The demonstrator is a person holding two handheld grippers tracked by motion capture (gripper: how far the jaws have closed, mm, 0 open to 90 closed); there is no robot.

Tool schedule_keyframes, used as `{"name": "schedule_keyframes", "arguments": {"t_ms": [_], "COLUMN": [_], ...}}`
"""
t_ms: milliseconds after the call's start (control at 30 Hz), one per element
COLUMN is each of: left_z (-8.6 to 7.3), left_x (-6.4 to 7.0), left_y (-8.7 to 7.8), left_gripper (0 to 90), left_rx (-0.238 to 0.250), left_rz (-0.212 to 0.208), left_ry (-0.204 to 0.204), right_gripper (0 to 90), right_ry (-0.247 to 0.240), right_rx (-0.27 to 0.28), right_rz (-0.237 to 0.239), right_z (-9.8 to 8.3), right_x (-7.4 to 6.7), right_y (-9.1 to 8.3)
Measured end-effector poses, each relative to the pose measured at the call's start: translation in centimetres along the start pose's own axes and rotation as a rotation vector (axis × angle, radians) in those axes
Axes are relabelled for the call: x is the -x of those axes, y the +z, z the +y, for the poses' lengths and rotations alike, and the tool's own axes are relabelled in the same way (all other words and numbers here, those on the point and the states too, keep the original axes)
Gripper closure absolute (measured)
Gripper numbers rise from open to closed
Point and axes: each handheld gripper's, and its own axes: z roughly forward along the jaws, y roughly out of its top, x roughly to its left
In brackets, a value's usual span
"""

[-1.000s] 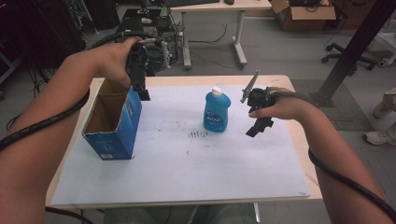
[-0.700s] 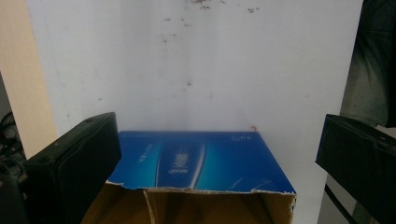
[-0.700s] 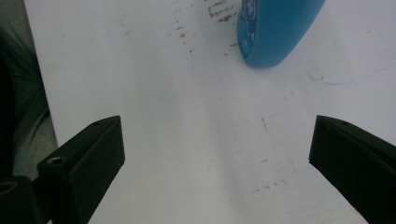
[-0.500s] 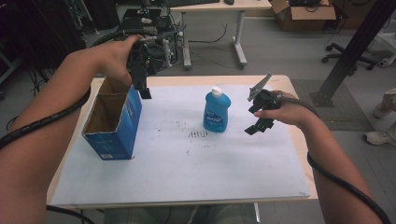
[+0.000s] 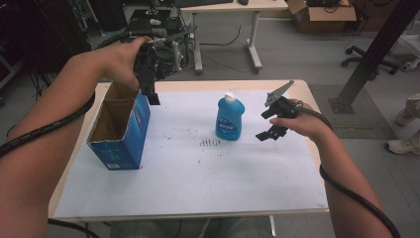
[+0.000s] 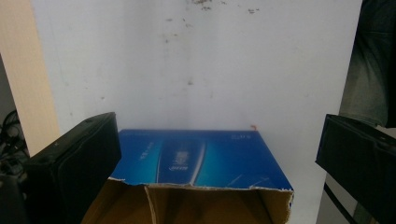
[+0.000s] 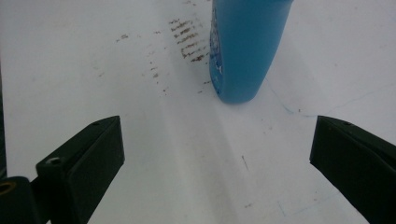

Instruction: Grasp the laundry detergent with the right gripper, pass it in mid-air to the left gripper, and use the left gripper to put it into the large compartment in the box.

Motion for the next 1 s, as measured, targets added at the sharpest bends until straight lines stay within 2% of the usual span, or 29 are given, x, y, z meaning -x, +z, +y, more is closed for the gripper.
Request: {"name": "schedule_keyframes", "arguments": {"t_ms": [533, 800, 1000], "left_z": [0.1, 0.7, 0.8], "left_x": [0.0, 0.1, 0.2], "left_y": [0.3, 0.2, 0.4], "left_gripper": [0.2, 0.2, 0.2], "left_rx": [0.003, 0.006, 0.005], "left_rz": [-0.006, -0.007, -0.014], "left_ry": [0.008, 0.019, 0.018], "right_gripper": [2.3, 1.9, 2.0], "right_ry": [0.029, 0.053, 0.057], "right_rx": [0.148, 0.198, 0.214], "right_rz": [-0.002, 0.009, 0.021], "right_z": [-1.2, -1.8, -1.8], "right_x": [1.2, 1.6, 1.7], "right_y": [1.9, 2.7, 3.5]}}
